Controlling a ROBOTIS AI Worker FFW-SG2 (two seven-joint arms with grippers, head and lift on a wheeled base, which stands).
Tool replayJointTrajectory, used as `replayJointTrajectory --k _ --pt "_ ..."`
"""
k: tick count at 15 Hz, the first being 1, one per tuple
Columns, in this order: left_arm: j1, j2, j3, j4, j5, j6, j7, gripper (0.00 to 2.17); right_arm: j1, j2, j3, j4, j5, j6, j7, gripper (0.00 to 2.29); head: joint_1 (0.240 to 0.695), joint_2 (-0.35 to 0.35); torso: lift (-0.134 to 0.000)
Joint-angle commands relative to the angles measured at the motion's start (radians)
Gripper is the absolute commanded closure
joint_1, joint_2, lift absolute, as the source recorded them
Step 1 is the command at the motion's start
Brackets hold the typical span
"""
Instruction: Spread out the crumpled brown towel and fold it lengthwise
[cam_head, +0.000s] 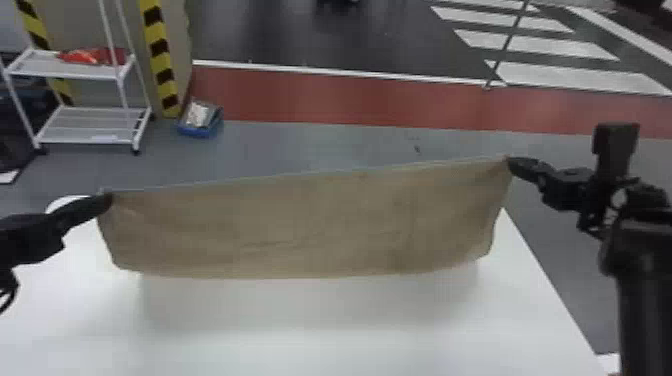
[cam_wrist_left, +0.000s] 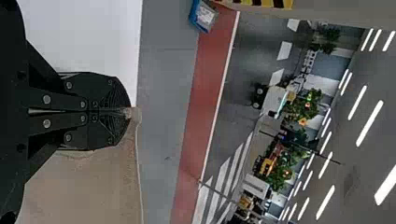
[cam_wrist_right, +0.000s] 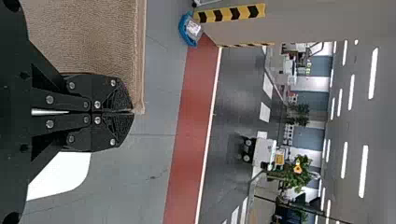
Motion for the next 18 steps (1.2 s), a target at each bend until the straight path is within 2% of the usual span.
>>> replayJointTrajectory --k 1,3,5,7,9,11,13,14,18 --pt "-0.093 0.016 -0.018 0.095 0.001 -0.074 -0.002 1.24 -0.064 0.005 0.028 0.048 0.008 -0.009 -0.030 1.45 0.695 -0.152 0.000" --pt "-0.167 0.037 -0.050 0.178 -0.001 -0.144 -0.005 1.24 -0.116 0.005 0.032 0.095 -0.002 -0.027 -0.050 1.45 0.647 -0.131 0.000" --pt "-0.234 0.037 -0.064 0.230 -0.001 -0.147 -0.004 1.23 -0.176 0.005 0.037 0.146 -0.003 -0.073 -0.053 1.45 0.612 -0.123 0.000" --pt "-0.242 0.029 -0.078 0.230 -0.001 -0.193 -0.005 1.23 -0.209 0.000 0.041 0.198 0.008 -0.113 -0.047 1.45 0.582 -0.118 0.000" --pt "-0.174 0.026 -0.081 0.208 0.013 -0.199 -0.014 1.23 -0.130 -0.003 0.029 0.194 -0.009 -0.171 -0.015 1.45 0.551 -0.118 0.000" --pt "-0.068 0.028 -0.091 0.190 0.019 -0.261 -0.028 1.23 0.005 -0.012 0.005 0.167 -0.038 -0.279 0.022 1.45 0.576 -0.122 0.000" --pt "0.020 0.028 -0.110 0.181 0.019 -0.310 -0.039 1.23 0.127 -0.041 -0.014 0.163 -0.088 -0.364 0.037 1.45 0.624 -0.130 0.000" --pt "0.063 0.028 -0.122 0.167 0.019 -0.313 -0.037 1.23 0.180 -0.053 -0.032 0.163 -0.111 -0.420 0.041 1.45 0.684 -0.149 0.000" --pt "0.171 0.016 -0.150 0.084 0.015 -0.313 -0.024 1.23 0.297 -0.073 -0.094 0.158 -0.183 -0.463 0.077 1.45 0.695 -0.204 0.000"
